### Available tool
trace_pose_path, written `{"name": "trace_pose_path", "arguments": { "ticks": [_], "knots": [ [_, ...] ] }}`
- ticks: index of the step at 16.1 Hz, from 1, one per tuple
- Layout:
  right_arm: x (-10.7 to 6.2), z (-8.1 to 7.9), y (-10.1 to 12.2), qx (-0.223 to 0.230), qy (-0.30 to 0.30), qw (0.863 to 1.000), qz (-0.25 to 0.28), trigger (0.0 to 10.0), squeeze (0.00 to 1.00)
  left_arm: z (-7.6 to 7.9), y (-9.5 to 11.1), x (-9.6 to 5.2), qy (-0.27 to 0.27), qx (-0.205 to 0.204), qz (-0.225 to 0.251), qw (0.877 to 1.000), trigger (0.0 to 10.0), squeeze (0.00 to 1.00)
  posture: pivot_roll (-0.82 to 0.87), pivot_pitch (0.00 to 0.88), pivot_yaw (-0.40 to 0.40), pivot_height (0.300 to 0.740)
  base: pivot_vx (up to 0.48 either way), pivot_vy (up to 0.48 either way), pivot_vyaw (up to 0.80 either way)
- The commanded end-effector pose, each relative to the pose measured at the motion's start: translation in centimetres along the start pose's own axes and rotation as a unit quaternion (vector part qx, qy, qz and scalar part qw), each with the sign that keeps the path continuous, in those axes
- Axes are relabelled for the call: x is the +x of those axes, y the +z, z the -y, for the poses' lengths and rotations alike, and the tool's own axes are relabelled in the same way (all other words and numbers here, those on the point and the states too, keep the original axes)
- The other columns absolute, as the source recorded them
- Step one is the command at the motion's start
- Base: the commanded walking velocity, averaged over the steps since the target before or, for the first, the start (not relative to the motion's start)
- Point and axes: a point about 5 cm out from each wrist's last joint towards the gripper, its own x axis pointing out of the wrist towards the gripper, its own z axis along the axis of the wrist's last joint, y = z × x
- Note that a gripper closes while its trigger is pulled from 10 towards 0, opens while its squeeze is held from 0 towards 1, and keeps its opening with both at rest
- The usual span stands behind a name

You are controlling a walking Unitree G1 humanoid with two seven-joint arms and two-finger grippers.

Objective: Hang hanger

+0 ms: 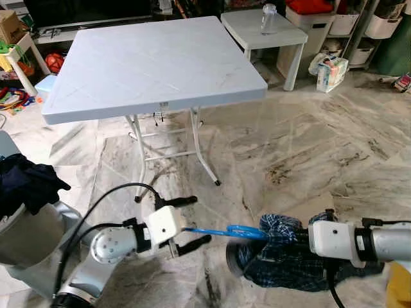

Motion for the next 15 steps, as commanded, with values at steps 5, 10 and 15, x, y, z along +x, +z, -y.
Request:
{"name": "trace_pose_path", "arguments": {
  "ticks": [5,10,15],
  "knots": [
    [-0.17,0.68,1.43,-0.019,0.005,1.000,0.017,10.0,0.00,0.83,0.21,0.92,-0.066,-0.022,0.011,0.998,0.0,0.00,-0.09,0.066,0.014,0.740,0.000,0.000,0.00],
    [-0.66,0.70,0.99,-0.023,0.008,1.000,0.002,10.0,0.00,0.16,0.26,0.84,-0.078,-0.013,0.007,0.997,0.0,0.00,-0.10,0.065,0.016,0.740,0.000,0.000,0.00],
    [-0.59,0.47,0.95,-0.021,0.012,1.000,0.003,10.0,0.00,0.13,-0.20,0.01,-0.092,-0.015,-0.008,0.996,0.1,0.00,-0.10,0.066,0.016,0.740,0.000,0.000,0.00]
  ]
}}
